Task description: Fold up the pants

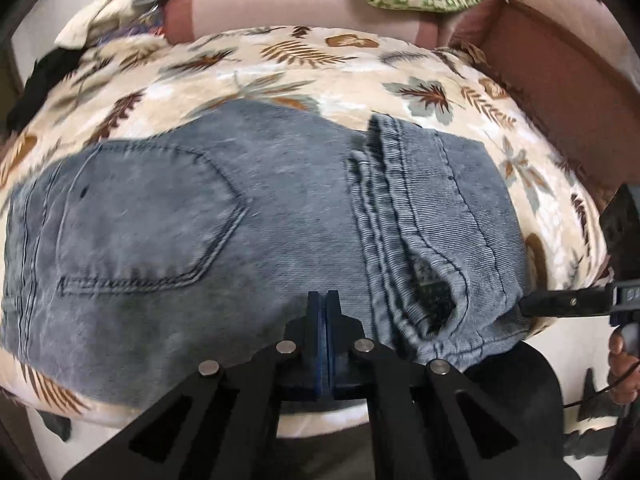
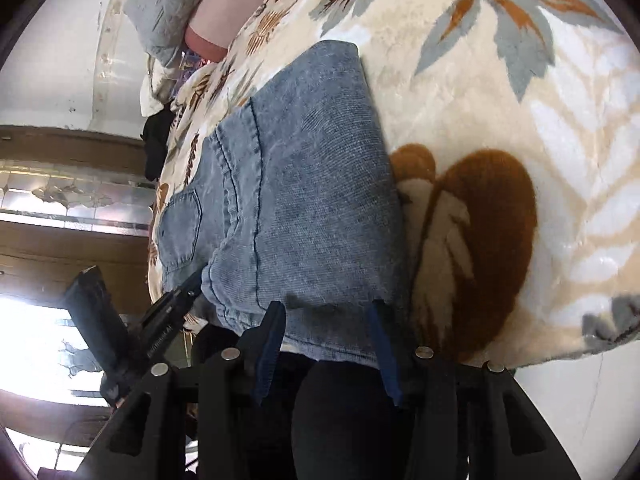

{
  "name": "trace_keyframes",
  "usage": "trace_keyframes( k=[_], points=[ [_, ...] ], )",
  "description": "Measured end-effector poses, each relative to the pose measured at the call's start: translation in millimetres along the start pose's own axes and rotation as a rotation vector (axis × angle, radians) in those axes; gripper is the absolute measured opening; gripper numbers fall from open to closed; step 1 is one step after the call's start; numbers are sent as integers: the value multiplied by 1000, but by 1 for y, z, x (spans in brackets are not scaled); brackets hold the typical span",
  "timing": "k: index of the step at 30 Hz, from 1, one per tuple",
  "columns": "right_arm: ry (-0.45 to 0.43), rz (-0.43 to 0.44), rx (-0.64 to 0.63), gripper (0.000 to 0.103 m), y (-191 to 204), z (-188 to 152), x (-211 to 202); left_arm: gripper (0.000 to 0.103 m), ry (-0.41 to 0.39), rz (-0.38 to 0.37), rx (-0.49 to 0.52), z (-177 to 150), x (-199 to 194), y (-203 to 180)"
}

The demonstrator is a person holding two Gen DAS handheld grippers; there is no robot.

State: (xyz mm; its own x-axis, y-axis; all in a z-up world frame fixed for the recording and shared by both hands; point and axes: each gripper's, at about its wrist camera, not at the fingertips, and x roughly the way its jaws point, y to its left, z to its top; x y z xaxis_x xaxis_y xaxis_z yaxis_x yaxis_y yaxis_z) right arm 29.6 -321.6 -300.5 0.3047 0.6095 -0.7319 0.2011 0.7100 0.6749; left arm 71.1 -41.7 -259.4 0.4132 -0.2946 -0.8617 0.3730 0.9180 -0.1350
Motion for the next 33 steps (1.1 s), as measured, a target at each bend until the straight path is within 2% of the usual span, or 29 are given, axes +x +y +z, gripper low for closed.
trace_keyframes(
  k=[3,7,9,10,12,14,17,19,21,23,24,27,30,33],
  points=[
    [-9,-74,-70,47,19,-1,-6,2,-50,47,-14,-4,-19,16],
    [-77,-60,-168,47,55,8,-15,2,-97,156,-64,-12,-40,55],
    [-109,-89,-214,47,71,13,-12,5,-118,223,-90,-17,-51,78],
    [-121,-123,-240,47,82,17,-6,7,-124,256,-101,-20,-55,90],
    [-117,-164,-273,47,96,21,8,24,-131,314,-134,-27,-64,114],
    [-103,-268,-329,47,113,20,35,33,-132,354,-185,-36,-72,137],
    [-42,-417,-395,48,117,11,72,35,-130,385,-250,-51,-81,166],
    [-70,-461,-438,48,122,6,73,37,-117,392,-295,-61,-83,183],
    [-66,-443,-429,48,124,6,67,46,-108,375,-339,-69,-83,196],
    [-68,-342,-398,48,125,5,55,57,-106,337,-379,-76,-84,205],
    [-97,-274,-392,48,126,2,45,61,-107,322,-392,-78,-85,207],
    [-200,-179,-424,48,132,-11,28,63,-116,260,-421,-86,-86,203],
    [-219,-124,-431,48,130,-20,28,72,-114,211,-463,-95,-86,204],
    [-248,-61,-435,48,130,-28,32,73,-113,128,-563,-105,-83,214]
  ],
)
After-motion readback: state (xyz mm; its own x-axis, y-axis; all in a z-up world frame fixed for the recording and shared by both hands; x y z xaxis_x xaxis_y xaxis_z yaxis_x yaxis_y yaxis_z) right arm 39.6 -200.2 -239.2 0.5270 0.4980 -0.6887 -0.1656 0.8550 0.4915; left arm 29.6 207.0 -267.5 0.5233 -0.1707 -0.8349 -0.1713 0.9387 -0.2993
